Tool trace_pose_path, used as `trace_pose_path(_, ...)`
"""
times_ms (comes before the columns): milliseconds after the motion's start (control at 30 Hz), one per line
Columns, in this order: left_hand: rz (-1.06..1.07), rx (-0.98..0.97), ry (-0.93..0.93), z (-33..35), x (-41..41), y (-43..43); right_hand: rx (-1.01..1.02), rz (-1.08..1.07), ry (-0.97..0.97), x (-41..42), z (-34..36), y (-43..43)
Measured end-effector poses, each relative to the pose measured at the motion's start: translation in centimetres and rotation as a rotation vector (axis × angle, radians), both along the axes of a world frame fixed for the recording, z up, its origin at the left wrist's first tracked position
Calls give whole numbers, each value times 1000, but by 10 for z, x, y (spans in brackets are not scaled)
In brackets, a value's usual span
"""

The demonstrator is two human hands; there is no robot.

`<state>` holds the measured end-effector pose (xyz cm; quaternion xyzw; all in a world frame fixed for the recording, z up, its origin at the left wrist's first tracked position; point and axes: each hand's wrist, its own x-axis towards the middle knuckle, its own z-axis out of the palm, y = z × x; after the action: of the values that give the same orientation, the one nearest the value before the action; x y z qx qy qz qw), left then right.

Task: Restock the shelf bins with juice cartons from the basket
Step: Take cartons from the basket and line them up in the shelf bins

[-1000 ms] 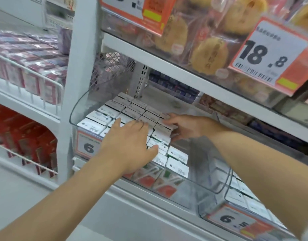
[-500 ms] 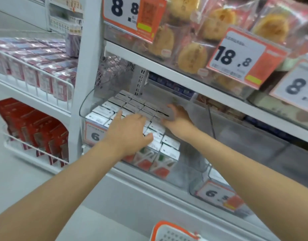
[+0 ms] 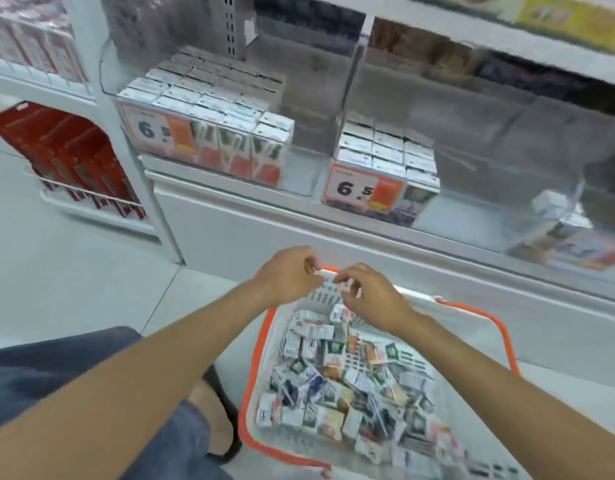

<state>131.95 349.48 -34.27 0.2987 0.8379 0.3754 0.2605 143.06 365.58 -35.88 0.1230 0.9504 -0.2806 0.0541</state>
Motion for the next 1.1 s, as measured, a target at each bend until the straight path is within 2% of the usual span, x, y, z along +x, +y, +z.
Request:
trace_pose_path(200,-78,-215,-278,-94,86,22,-184,-246,-632,137,-124,58)
trace_pose_path(300,-110,-325,-311,-117,107,23,-303,-269,-816,170,-165,52)
trace_pose_path(400,-67,-342,-362,-131,113,22,-271,-203,-787,180,-182,49)
trace_pose_path(467,-32,-347,-385,-136,113,23,-343,-302,-696,177,-180,56)
trace_pose_path(533,44,-308,-445,-136,111,26,-501,-460,-535,167,-165,65)
trace_pose_path(633,193,-172,-680,-125,110,37,-857,-579,-328,136,-134,69)
trace_pose_path(700,213,-102,-916,-115,108,40,-940,-430,-334,116,-118,61)
trace_pose_path(767,217,-62,-963,-105,104,36,-910,-279,-392,103,-111,49)
trace_pose_path(867,295,-82,-728,-96,87,20,-868,-274,-397,97,-127,39)
trace_pose_path(933,352,-21,-702,-90,73,7,-723,-219,-462,94,-149,30)
trace_pose_path(1100,405,112,-771,-90,66,-20,-320,82,-660,68,-199,-15)
